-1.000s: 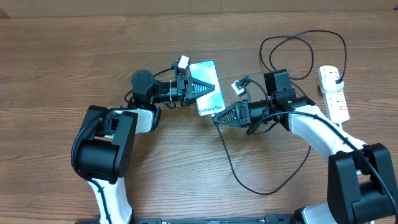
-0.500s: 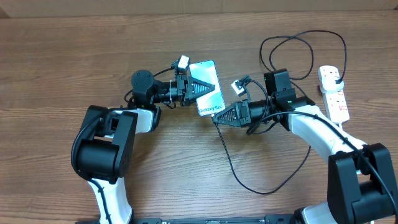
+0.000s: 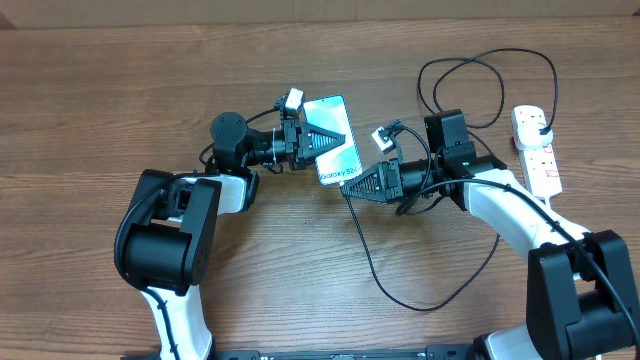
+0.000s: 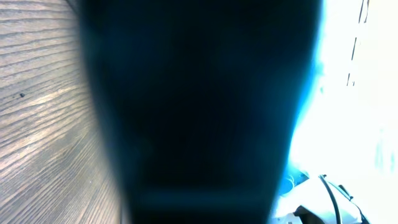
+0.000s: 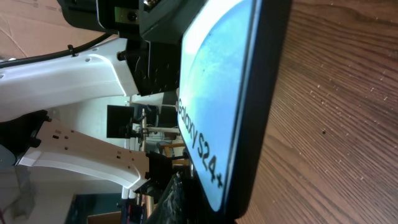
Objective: Plug charger to phone and switch on socket
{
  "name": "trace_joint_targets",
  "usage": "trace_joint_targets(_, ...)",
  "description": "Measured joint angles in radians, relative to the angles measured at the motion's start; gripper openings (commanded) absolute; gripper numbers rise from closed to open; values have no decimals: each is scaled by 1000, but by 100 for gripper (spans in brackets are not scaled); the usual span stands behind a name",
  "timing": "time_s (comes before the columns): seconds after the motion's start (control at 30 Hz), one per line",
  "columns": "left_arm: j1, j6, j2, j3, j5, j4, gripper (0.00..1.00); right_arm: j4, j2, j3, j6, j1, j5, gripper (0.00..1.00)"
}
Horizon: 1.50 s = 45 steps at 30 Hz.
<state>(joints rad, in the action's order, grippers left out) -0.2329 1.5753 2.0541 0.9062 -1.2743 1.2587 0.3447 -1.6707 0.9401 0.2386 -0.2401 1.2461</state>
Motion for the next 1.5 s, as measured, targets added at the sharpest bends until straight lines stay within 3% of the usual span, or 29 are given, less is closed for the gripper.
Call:
trace_joint_targets(1.1, -16, 53, 0, 10, 78, 96, 4, -109, 0, -2, 59, 17, 14, 4)
trace_joint_targets(1.5, 14, 74, 0, 10, 11, 97, 4, -91, 0, -2, 56, 46, 50, 4)
